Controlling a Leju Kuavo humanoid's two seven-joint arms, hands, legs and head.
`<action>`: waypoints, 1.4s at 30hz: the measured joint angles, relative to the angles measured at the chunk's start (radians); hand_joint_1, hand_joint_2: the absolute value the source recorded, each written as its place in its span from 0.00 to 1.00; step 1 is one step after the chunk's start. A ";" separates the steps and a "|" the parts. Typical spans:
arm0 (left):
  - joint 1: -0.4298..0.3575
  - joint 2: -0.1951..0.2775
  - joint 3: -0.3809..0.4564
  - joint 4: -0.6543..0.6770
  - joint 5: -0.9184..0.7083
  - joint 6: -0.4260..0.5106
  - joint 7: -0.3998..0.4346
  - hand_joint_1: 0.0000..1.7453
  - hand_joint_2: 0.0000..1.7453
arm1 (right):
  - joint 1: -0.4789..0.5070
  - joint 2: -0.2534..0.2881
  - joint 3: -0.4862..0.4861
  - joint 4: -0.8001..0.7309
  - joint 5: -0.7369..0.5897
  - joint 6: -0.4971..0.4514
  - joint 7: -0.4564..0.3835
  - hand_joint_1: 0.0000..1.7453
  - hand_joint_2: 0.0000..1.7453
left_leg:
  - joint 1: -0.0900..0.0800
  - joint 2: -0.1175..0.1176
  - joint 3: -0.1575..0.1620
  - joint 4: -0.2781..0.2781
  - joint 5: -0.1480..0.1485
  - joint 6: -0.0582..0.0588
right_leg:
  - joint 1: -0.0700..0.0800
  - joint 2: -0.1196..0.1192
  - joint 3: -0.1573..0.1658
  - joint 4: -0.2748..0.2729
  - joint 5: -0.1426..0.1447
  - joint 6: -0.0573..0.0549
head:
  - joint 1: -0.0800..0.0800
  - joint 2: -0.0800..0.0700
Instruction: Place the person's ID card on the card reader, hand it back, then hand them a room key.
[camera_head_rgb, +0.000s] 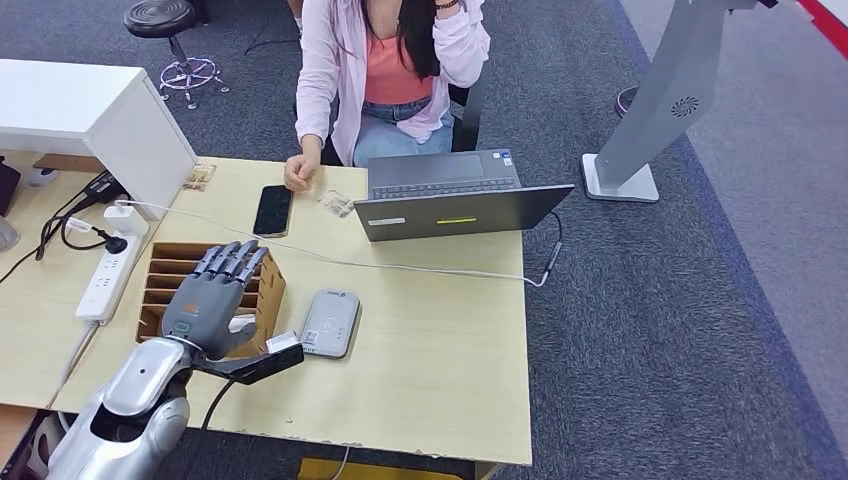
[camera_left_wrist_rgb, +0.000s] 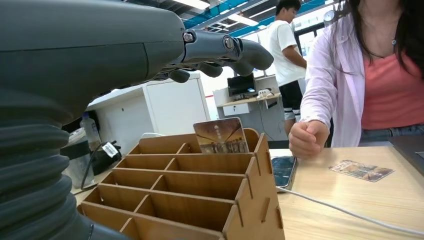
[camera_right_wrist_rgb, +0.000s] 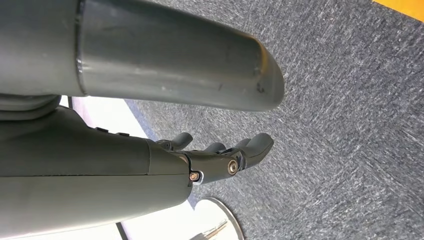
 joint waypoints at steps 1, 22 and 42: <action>0.013 0.002 0.000 -0.003 -0.006 0.014 0.001 0.00 1.00 | 0.000 0.000 0.000 0.000 0.000 -0.001 0.002 0.00 0.00 | 0.000 0.000 0.000 0.000 0.000 0.000 | 0.000 0.000 0.000 0.000 0.000 0.000 | 0.000 0.000; 0.225 0.006 0.029 -0.050 -0.096 0.128 -0.023 0.00 1.00 | 0.000 0.007 -0.007 0.000 0.014 -0.005 0.006 0.00 0.00 | 0.000 0.000 0.000 0.000 0.000 0.000 | 0.000 0.000 0.000 0.000 0.000 0.000 | 0.000 0.000; 0.204 -0.014 0.122 -0.049 -0.119 0.169 -0.019 0.00 1.00 | 0.000 0.007 -0.008 0.000 0.037 0.000 0.007 0.00 0.00 | 0.000 0.000 0.000 0.000 0.000 0.000 | 0.000 0.000 0.000 0.000 0.000 0.000 | 0.000 0.000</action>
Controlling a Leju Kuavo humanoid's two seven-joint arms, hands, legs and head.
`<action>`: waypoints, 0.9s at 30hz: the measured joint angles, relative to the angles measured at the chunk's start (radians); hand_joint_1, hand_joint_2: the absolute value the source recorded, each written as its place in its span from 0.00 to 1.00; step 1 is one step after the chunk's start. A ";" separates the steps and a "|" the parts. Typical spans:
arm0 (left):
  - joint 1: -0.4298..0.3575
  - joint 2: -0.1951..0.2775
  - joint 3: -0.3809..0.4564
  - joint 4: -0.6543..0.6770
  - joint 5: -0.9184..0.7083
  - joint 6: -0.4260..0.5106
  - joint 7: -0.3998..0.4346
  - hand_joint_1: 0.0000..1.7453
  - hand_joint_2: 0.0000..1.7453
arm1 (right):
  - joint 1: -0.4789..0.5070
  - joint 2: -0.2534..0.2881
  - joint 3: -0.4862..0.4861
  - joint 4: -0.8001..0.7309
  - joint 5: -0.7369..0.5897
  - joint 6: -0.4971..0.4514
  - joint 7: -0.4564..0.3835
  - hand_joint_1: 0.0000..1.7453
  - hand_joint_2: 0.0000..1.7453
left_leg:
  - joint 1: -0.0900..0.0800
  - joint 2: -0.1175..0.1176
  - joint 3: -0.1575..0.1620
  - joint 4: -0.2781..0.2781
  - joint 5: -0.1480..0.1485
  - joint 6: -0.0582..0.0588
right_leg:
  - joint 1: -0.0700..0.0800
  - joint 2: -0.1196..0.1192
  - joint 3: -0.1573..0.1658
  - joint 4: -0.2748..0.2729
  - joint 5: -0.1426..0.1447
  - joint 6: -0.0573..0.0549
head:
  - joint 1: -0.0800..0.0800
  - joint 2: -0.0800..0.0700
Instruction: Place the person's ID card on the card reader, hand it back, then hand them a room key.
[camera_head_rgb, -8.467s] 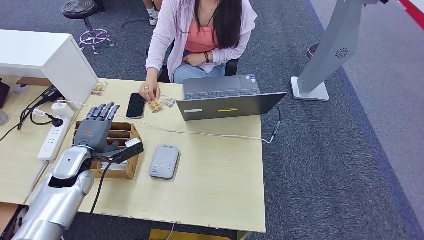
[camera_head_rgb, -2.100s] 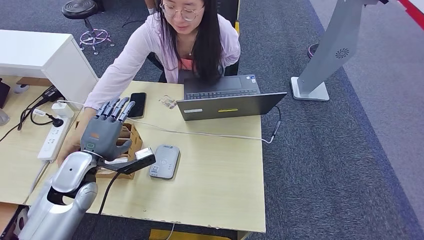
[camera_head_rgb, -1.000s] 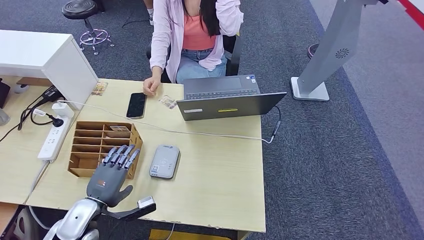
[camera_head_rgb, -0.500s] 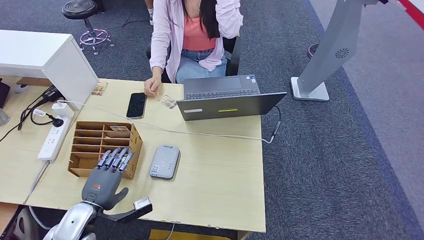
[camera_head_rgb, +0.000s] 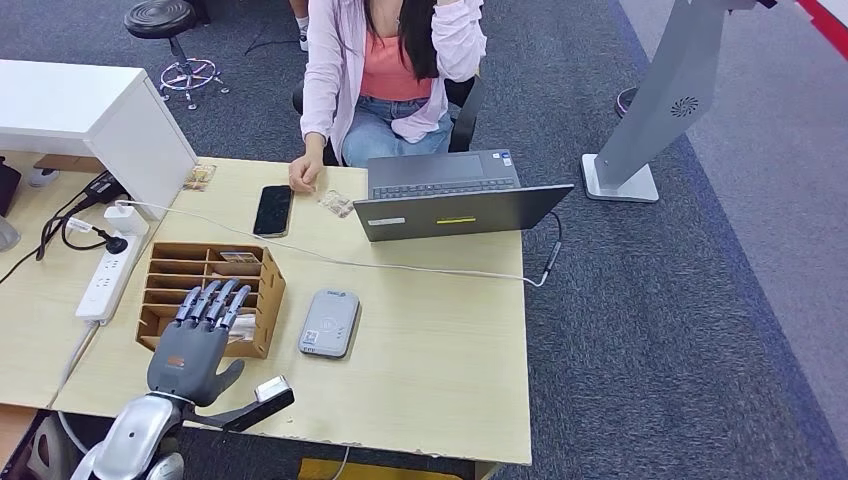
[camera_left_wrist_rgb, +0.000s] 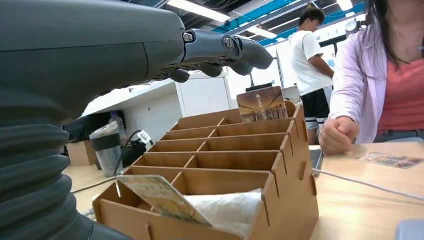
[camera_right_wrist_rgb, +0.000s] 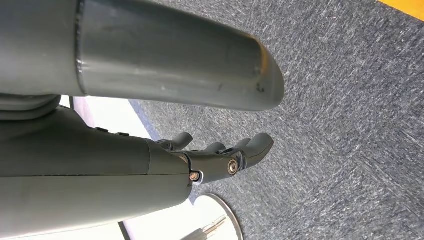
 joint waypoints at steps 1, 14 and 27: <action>-0.004 0.000 0.004 0.001 0.002 0.000 0.000 0.00 1.00 | 0.000 0.000 0.000 0.000 0.001 0.000 0.000 0.00 0.00 | 0.000 0.000 0.000 0.000 0.000 0.000 | 0.000 0.000 0.000 0.000 0.000 0.000 | 0.000 0.000; -0.021 -0.001 0.057 0.040 0.015 -0.011 0.004 0.00 1.00 | 0.000 0.000 0.000 0.000 0.010 0.010 0.000 0.00 0.00 | 0.000 0.000 0.000 0.000 0.000 0.000 | 0.000 0.000 0.000 0.000 0.000 0.000 | 0.000 0.000; -0.026 -0.002 0.077 0.073 0.014 -0.016 0.006 0.02 1.00 | 0.000 0.000 0.000 0.000 0.016 0.012 0.000 0.00 0.00 | 0.000 0.000 0.000 0.000 0.000 0.000 | 0.000 0.000 0.000 0.000 0.000 0.000 | 0.000 0.000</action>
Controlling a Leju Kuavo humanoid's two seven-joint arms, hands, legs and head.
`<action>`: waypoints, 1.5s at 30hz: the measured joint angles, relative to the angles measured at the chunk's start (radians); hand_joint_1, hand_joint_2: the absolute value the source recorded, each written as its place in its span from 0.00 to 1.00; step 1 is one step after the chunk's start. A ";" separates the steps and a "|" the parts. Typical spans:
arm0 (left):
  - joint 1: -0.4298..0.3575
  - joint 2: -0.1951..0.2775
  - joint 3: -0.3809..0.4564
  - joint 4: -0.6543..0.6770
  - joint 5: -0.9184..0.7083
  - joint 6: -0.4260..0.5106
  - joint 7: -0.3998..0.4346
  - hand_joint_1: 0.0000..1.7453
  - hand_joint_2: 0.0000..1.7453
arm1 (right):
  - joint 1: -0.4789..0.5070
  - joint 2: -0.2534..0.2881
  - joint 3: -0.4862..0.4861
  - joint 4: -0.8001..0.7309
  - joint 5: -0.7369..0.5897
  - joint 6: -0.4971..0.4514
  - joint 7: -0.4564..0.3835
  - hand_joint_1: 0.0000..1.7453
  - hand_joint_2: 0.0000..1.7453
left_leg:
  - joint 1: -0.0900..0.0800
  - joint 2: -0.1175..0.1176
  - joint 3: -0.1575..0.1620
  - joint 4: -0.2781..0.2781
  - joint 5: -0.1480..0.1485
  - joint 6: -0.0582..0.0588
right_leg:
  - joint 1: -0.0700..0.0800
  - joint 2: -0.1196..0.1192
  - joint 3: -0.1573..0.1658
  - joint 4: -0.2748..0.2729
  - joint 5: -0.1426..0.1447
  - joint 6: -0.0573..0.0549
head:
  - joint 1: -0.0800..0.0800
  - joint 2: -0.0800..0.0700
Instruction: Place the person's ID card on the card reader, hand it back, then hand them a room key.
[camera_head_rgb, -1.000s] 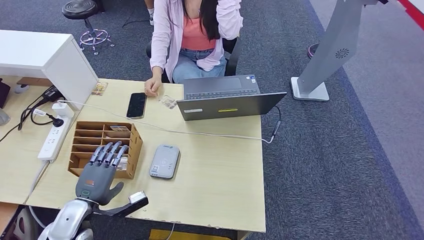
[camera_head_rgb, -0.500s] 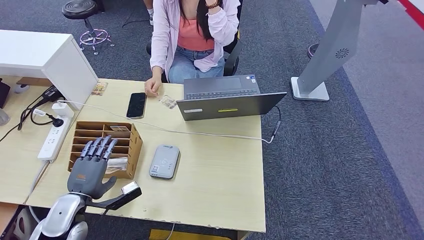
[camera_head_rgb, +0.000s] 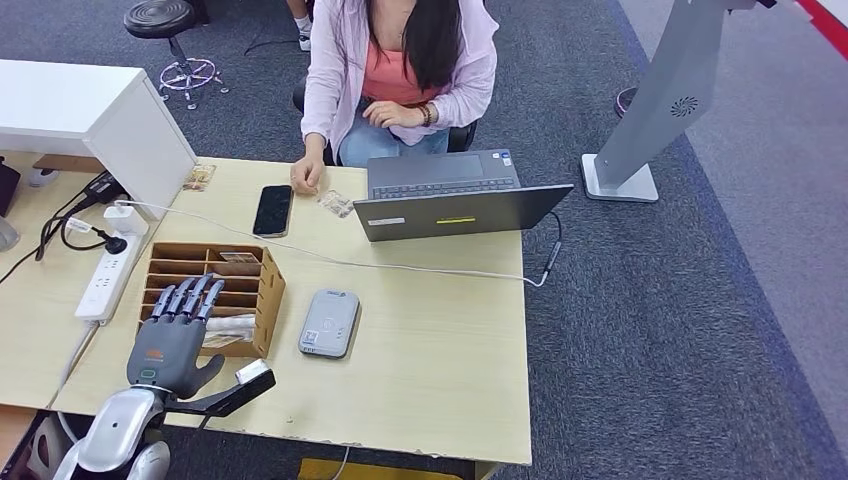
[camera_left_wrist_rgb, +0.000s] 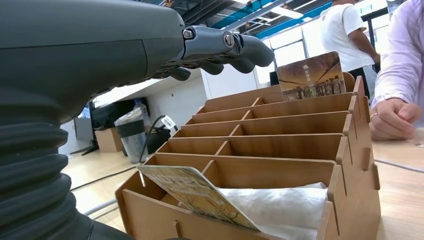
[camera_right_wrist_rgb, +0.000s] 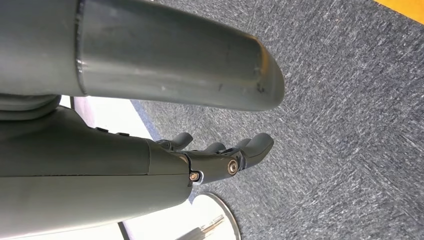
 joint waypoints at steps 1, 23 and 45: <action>0.000 -0.001 0.001 0.001 0.000 -0.001 0.000 0.27 1.00 | 0.000 0.000 0.000 0.000 0.000 0.000 0.000 0.00 0.00 | 0.000 0.000 0.000 0.000 0.000 0.000 | 0.000 0.000 0.000 0.000 0.000 0.000 | 0.000 0.000; -0.003 -0.002 0.002 0.010 0.036 0.001 -0.053 1.00 1.00 | 0.000 0.000 0.000 0.000 0.013 0.001 -0.006 0.00 0.00 | 0.000 0.000 0.000 0.000 0.000 0.000 | 0.000 0.000 0.000 0.000 0.000 0.000 | 0.000 0.000; -0.226 -0.013 0.029 -0.016 0.075 0.166 -0.118 1.00 1.00 | -0.007 0.000 0.000 0.000 0.043 0.005 -0.029 0.00 0.00 | 0.000 -0.001 0.000 0.000 0.002 -0.001 | 0.000 -0.001 0.000 0.000 0.002 0.000 | 0.000 0.000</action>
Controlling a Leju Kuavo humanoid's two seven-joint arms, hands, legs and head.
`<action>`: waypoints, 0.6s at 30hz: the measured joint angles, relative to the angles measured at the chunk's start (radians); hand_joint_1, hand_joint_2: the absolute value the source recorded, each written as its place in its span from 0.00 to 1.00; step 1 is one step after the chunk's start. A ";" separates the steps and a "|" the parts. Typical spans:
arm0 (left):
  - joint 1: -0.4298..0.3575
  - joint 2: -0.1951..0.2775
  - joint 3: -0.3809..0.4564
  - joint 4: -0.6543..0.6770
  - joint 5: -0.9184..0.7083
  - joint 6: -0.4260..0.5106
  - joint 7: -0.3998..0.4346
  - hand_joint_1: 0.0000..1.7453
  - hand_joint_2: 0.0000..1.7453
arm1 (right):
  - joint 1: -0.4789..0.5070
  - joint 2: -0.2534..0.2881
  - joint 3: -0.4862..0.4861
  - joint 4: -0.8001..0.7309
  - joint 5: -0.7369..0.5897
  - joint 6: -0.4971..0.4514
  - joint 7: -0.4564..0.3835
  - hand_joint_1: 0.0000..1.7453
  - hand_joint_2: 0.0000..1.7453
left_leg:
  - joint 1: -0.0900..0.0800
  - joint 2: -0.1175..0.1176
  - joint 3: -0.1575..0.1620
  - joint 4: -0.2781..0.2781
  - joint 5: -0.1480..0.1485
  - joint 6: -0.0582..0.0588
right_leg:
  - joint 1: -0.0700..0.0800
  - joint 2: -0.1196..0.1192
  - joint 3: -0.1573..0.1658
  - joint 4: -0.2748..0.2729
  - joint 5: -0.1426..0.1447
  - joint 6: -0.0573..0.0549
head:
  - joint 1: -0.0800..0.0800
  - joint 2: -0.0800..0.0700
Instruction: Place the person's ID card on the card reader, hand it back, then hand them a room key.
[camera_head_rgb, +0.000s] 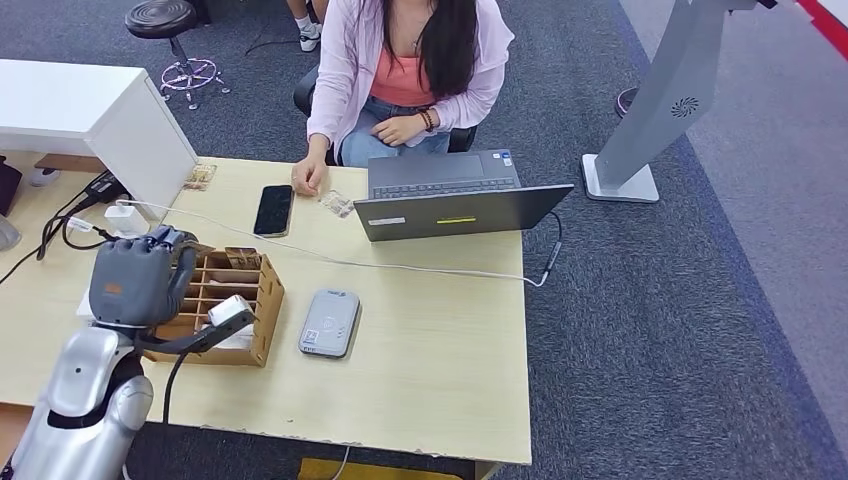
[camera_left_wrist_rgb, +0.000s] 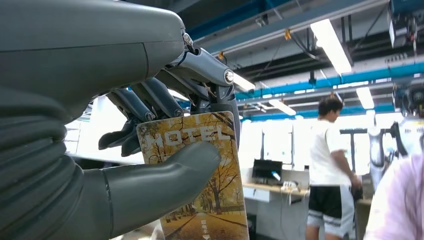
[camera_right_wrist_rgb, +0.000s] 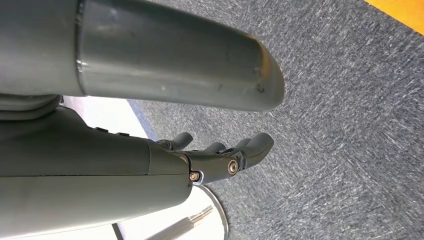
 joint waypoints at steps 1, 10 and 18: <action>-0.027 0.001 0.000 -0.003 0.006 -0.013 0.000 1.00 1.00 | -0.001 0.000 0.000 0.000 0.000 0.000 0.000 0.00 0.00 | 0.000 0.000 0.000 0.000 0.000 0.000 | 0.000 0.000 0.000 0.000 0.000 0.000 | 0.000 0.000; -0.296 -0.004 0.000 0.069 -0.014 -0.048 0.032 1.00 1.00 | -0.005 0.000 0.004 0.000 0.009 0.018 0.001 0.00 0.00 | 0.000 0.001 -0.001 0.001 0.001 0.000 | 0.000 0.001 -0.001 0.000 0.001 -0.001 | 0.000 0.000; -0.396 -0.012 0.000 0.181 -0.056 -0.029 0.043 1.00 1.00 | -0.007 0.000 0.008 0.000 0.011 0.023 0.000 0.00 0.00 | 0.000 0.002 -0.001 0.001 0.001 0.000 | 0.000 0.002 -0.002 0.000 0.002 -0.001 | 0.000 0.000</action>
